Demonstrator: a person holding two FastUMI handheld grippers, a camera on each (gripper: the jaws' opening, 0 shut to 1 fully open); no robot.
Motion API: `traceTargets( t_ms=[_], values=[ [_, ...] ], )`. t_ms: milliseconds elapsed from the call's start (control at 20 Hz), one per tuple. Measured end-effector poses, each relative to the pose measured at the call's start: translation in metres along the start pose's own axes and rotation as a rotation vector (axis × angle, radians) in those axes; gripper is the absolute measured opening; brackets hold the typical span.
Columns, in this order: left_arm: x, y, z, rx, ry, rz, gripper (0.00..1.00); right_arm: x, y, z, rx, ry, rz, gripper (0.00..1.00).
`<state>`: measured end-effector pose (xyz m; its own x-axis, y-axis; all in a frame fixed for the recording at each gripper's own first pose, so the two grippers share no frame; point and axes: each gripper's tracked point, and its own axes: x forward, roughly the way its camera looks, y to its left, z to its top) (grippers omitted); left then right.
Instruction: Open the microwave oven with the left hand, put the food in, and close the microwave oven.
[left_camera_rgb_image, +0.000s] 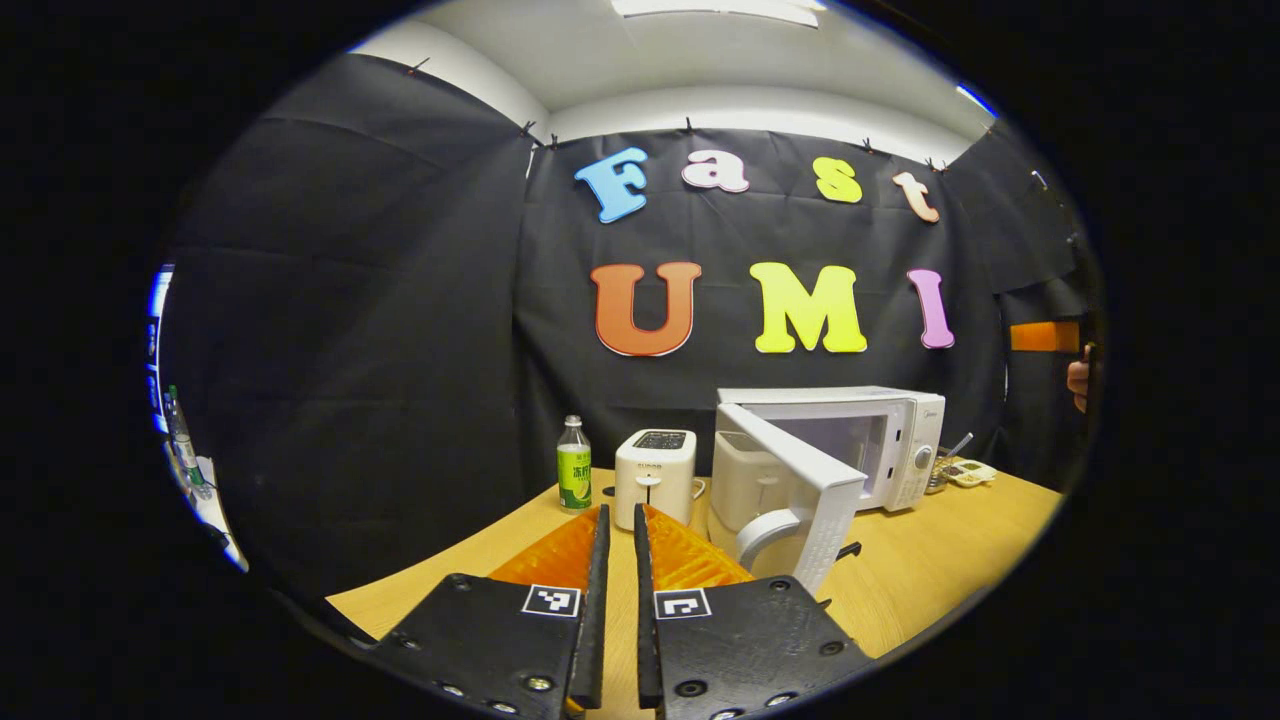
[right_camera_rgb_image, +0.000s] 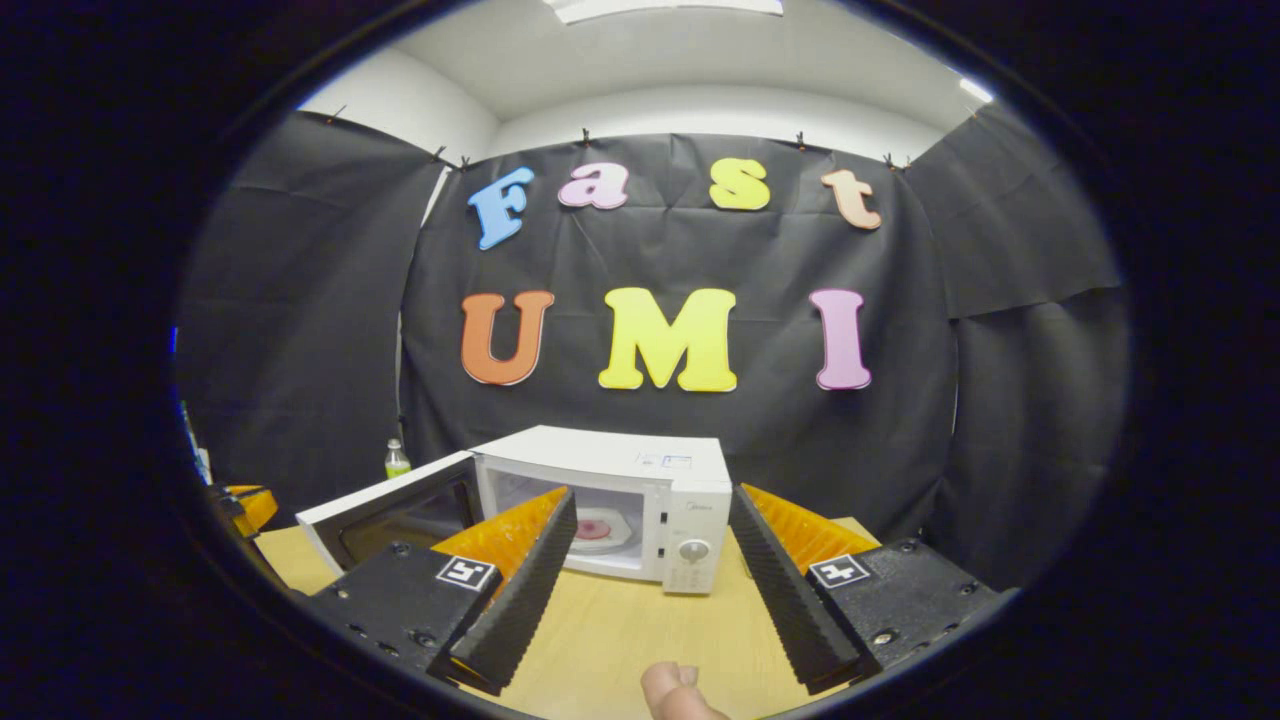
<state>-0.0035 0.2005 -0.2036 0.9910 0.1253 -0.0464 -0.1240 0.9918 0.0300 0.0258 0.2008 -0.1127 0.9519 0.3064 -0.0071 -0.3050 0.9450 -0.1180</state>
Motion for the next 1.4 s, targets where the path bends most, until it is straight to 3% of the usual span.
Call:
traceTargets(
  t_ms=[50,400,500,850,1400],
  values=[
    [0.007,-0.004,-0.003,0.004,0.004,-0.008,0.0,-0.005,-0.004,0.003,-0.001,-0.01,-0.001,0.91],
    [0.02,-0.045,-0.029,-0.018,0.066,-0.082,0.0,-0.023,-0.03,0.001,0.002,-0.001,0.021,0.91],
    [0.025,-0.049,-0.032,-0.011,0.078,-0.065,0.0,-0.026,-0.044,-0.001,-0.003,0.002,0.006,0.91],
    [0.018,-0.101,-0.03,-0.025,0.084,-0.133,0.0,-0.038,-0.082,0.017,0.024,-0.035,-0.01,0.92],
    [0.053,-0.217,-0.03,0.017,0.082,-0.299,0.0,-0.057,-0.154,0.027,-0.011,-0.082,-0.123,0.91]
  ],
)
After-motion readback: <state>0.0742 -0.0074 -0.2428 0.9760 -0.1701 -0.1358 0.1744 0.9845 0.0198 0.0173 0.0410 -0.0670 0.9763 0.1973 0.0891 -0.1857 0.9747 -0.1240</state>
